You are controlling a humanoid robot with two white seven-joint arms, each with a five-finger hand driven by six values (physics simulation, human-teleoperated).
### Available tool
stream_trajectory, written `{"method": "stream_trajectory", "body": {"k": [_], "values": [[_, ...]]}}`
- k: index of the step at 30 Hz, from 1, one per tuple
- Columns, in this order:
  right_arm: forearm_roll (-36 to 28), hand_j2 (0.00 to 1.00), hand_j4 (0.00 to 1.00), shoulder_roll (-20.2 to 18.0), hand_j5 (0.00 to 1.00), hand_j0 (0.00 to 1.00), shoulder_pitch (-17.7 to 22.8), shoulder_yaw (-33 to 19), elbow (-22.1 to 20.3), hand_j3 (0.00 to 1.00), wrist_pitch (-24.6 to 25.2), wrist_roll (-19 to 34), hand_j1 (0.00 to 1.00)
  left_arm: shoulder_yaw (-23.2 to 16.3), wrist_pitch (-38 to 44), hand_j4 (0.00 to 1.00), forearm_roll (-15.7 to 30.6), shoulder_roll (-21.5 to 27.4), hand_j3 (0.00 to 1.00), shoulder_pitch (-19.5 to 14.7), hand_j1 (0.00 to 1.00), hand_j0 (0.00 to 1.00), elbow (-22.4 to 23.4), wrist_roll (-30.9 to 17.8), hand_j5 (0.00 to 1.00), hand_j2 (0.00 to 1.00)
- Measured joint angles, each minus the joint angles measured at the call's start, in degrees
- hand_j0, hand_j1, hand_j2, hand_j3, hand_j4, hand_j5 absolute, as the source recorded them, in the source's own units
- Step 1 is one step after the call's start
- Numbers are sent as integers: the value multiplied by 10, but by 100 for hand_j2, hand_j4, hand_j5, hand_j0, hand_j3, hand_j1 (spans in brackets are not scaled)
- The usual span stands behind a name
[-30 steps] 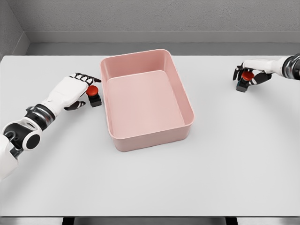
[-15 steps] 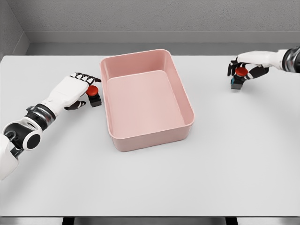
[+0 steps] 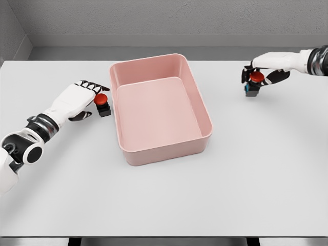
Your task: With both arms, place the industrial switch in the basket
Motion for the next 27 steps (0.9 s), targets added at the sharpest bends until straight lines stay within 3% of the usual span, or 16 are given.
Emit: {"method": "stream_trajectory", "body": {"k": [15, 27], "values": [[-2, 54, 54, -12, 54, 54, -25, 0, -92, 54, -5, 6, 54, -1, 0, 84, -1, -5, 84, 0, 84, 84, 0, 0, 84, 84], [-6, 54, 54, -11, 54, 54, -29, -1, -143, 54, -5, 7, 54, -2, -2, 79, -2, -5, 79, 2, 79, 79, 0, 0, 79, 79]]}}
